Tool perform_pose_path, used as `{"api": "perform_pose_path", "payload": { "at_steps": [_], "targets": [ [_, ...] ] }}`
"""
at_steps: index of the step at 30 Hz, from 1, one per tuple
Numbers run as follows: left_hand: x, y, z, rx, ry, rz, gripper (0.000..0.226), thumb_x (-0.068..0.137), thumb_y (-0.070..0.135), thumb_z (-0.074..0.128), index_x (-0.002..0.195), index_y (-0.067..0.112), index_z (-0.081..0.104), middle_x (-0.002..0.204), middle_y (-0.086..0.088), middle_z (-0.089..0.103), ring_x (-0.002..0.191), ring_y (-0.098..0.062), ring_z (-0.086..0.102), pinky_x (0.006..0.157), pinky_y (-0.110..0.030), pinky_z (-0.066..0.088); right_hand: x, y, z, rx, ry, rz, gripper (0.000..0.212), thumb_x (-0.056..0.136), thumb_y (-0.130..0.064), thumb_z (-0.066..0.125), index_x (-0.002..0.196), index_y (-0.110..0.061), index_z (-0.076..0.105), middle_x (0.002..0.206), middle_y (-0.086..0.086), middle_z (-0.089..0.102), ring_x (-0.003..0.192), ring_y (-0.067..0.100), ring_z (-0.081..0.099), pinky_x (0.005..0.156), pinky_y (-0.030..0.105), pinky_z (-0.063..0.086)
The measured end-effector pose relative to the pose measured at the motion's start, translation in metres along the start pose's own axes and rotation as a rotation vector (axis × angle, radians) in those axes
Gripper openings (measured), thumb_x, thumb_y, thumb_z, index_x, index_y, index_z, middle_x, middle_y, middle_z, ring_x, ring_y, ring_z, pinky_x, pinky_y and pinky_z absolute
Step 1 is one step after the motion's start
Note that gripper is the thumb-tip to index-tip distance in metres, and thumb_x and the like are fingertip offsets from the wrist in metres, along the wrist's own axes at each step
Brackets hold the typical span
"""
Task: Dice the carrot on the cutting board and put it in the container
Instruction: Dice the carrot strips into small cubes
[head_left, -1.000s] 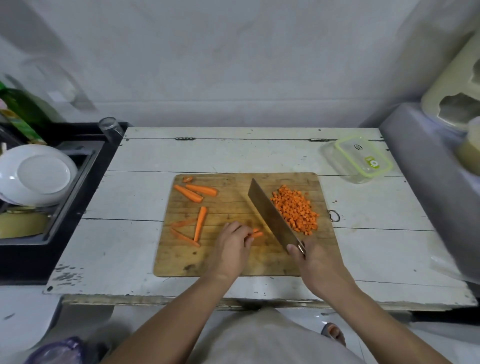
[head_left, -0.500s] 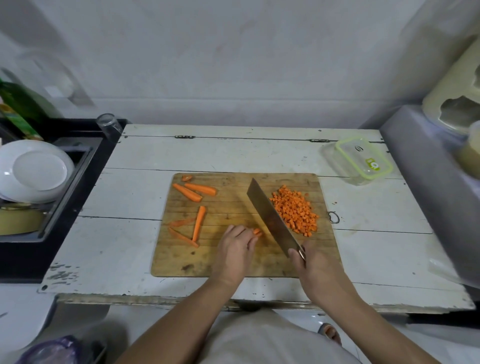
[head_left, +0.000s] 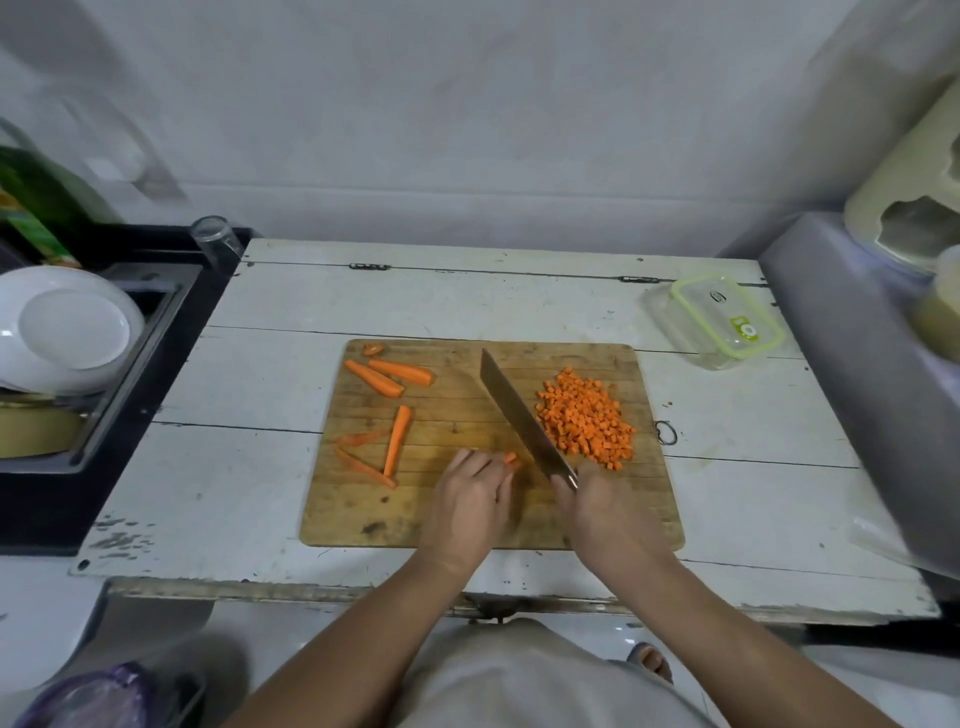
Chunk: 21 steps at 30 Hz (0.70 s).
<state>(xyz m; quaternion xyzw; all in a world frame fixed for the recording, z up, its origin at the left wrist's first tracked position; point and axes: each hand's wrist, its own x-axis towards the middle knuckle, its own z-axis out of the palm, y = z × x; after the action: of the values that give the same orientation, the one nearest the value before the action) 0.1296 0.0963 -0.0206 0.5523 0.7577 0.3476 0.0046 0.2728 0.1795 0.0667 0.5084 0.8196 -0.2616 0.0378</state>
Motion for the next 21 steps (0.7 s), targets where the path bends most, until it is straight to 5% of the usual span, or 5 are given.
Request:
{"api": "perform_pose_path", "payload": {
  "at_steps": [13,18,21],
  "targets": [
    [-0.001,-0.003,0.001,-0.013,-0.02,-0.031,0.013,0.09,0.0,0.069,0.098,0.005,0.078,0.091,-0.001,0.064,0.09,-0.017,0.055,0.074,-0.031,0.053,-0.044,0.015,-0.002,-0.087,-0.046,-0.026,0.032,0.105,-0.047,0.04,0.088,-0.019,0.046,0.073,-0.001,0.057,0.062,0.021,0.051,0.045,0.028,0.029],
    [-0.002,-0.001,0.0,0.0,-0.016,-0.011,0.013,0.093,0.003,0.067,0.101,0.004,0.078,0.091,-0.003,0.064,0.088,-0.019,0.056,0.075,-0.033,0.054,-0.006,-0.007,0.003,-0.081,-0.01,-0.045,0.034,0.105,-0.047,0.039,0.098,-0.017,0.056,0.081,0.004,0.066,0.072,0.027,0.065,0.061,0.041,0.054],
    [-0.004,-0.001,-0.005,-0.005,-0.024,0.008,0.015,0.094,0.005,0.067,0.103,0.005,0.079,0.095,-0.003,0.067,0.09,-0.017,0.056,0.078,-0.031,0.055,-0.003,-0.005,0.0,-0.018,0.009,-0.033,0.032,0.104,-0.046,0.04,0.103,-0.018,0.054,0.08,0.002,0.065,0.071,0.026,0.064,0.064,0.04,0.055]
  ]
}}
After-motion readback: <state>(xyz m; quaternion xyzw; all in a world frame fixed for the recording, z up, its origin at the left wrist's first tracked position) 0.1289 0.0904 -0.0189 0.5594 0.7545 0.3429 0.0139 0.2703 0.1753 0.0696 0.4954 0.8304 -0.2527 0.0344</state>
